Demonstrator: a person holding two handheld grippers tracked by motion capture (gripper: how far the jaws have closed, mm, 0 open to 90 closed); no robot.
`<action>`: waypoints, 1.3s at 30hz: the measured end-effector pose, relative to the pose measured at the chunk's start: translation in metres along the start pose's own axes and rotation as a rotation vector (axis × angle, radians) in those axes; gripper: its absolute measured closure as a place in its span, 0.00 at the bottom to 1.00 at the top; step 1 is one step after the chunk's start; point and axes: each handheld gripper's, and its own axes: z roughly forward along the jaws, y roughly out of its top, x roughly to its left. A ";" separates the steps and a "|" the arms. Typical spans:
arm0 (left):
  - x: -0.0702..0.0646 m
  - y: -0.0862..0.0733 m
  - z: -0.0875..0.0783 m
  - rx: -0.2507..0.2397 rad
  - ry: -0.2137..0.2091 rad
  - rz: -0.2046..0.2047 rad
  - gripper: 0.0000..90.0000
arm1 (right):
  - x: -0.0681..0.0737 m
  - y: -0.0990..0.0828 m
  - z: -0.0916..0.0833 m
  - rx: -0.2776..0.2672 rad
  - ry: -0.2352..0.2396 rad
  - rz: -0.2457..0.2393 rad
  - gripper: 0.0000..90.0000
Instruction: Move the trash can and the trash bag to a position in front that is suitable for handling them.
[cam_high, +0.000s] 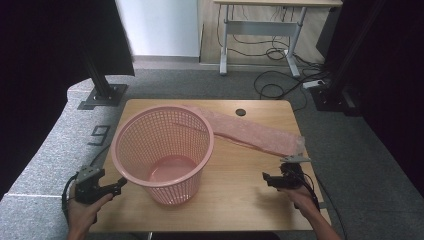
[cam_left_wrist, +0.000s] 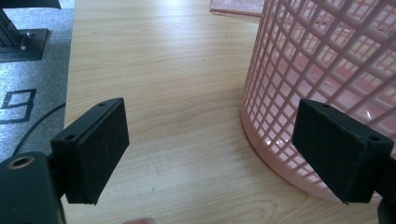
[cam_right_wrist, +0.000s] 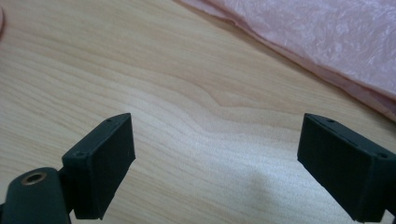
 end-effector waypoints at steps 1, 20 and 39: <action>0.000 -0.001 -0.001 0.002 -0.003 0.000 0.12 | 0.000 0.001 0.000 0.000 0.002 0.000 0.11; -0.048 0.007 0.009 0.005 -0.052 0.076 0.12 | -0.006 0.003 0.001 0.016 0.015 -0.002 0.12; -0.094 0.038 0.059 0.018 -0.227 0.172 0.13 | -0.009 0.002 0.005 0.031 0.020 -0.011 0.13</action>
